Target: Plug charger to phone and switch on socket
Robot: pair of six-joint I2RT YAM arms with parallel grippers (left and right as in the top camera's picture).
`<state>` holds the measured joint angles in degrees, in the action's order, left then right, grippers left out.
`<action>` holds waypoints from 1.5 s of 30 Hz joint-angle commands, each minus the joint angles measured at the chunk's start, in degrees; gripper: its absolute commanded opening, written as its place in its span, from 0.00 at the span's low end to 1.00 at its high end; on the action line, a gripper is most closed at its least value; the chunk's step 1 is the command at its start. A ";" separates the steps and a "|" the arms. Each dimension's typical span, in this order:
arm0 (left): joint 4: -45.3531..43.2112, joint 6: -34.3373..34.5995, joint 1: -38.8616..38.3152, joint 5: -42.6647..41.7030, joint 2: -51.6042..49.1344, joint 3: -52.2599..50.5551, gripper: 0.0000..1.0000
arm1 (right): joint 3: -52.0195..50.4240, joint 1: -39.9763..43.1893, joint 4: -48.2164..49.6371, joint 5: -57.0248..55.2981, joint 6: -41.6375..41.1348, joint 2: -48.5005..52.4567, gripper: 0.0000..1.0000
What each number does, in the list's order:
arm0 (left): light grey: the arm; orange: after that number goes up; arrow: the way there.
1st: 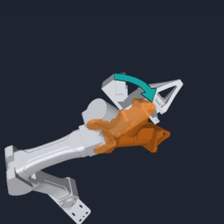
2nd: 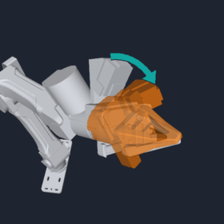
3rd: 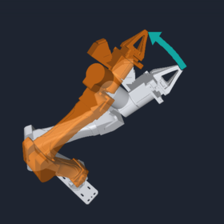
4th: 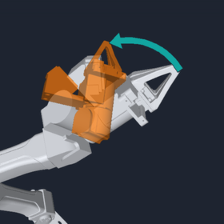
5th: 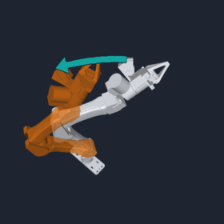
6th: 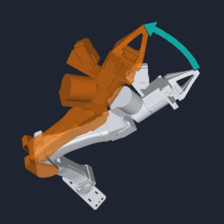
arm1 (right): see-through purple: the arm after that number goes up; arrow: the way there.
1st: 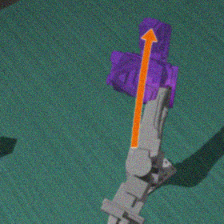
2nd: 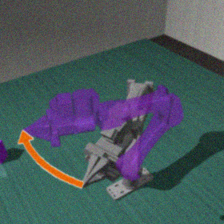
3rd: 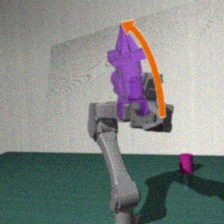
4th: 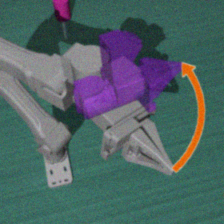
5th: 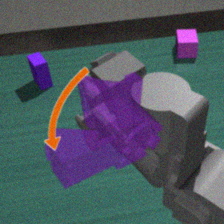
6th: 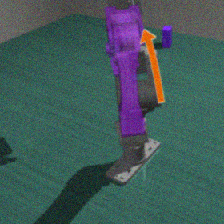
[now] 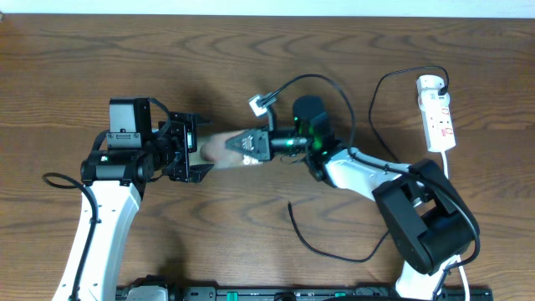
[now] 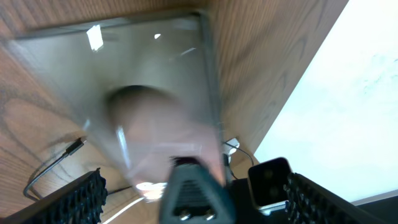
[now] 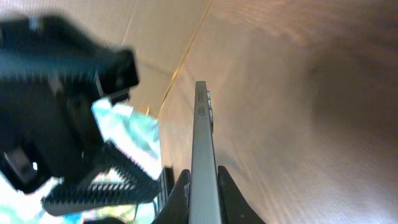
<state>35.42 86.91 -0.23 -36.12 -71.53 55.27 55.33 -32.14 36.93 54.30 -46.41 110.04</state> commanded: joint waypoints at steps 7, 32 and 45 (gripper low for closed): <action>-3.54 -6.03 -0.22 -0.96 0.11 0.42 0.90 | 1.20 5.66 3.41 -6.29 -31.34 -1.27 0.01; -18.69 -17.75 -0.24 4.50 0.04 0.42 0.90 | 1.20 1.49 25.38 -10.51 -54.42 -1.27 0.01; -27.39 -24.30 -0.24 4.63 0.04 0.42 0.90 | 1.20 -1.75 31.12 -17.00 -59.04 -1.27 0.01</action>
<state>8.78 64.34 -0.23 -32.16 -71.53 55.27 55.44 -33.15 66.30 41.71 -102.87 110.00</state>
